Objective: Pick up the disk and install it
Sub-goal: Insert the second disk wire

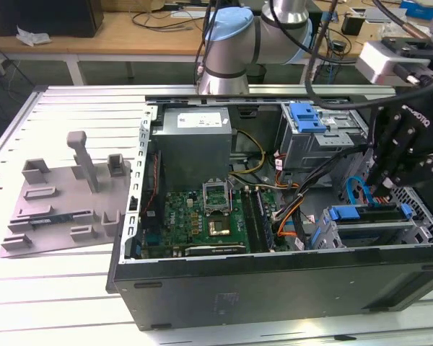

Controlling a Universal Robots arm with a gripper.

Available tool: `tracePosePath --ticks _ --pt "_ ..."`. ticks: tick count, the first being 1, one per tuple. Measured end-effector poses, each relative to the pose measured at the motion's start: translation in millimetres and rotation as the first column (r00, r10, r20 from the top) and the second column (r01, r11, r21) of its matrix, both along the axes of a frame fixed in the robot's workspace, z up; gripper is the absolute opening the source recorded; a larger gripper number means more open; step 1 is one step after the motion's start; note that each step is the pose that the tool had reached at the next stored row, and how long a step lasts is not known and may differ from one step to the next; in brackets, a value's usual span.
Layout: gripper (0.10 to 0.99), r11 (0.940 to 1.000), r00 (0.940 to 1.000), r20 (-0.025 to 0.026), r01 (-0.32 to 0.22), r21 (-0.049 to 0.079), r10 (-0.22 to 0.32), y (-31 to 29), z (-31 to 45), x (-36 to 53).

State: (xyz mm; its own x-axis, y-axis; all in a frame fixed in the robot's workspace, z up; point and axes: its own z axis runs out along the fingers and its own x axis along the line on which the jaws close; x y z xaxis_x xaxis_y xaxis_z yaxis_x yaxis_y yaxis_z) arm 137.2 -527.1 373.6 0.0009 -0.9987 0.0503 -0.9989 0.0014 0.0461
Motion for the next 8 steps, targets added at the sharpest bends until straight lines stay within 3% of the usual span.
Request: tracePosePath --ticks 1,3,8 --pt "0.216 1.0000 1.0000 0.0003 0.000 0.000 0.000 0.0 0.1 -1.6" --pt "0.106 1.0000 1.0000 0.0004 0.000 0.000 0.000 0.0 0.1 -2.1" --pt "0.106 1.0000 1.0000 0.0004 0.000 0.000 0.000 0.0 0.1 -2.3"
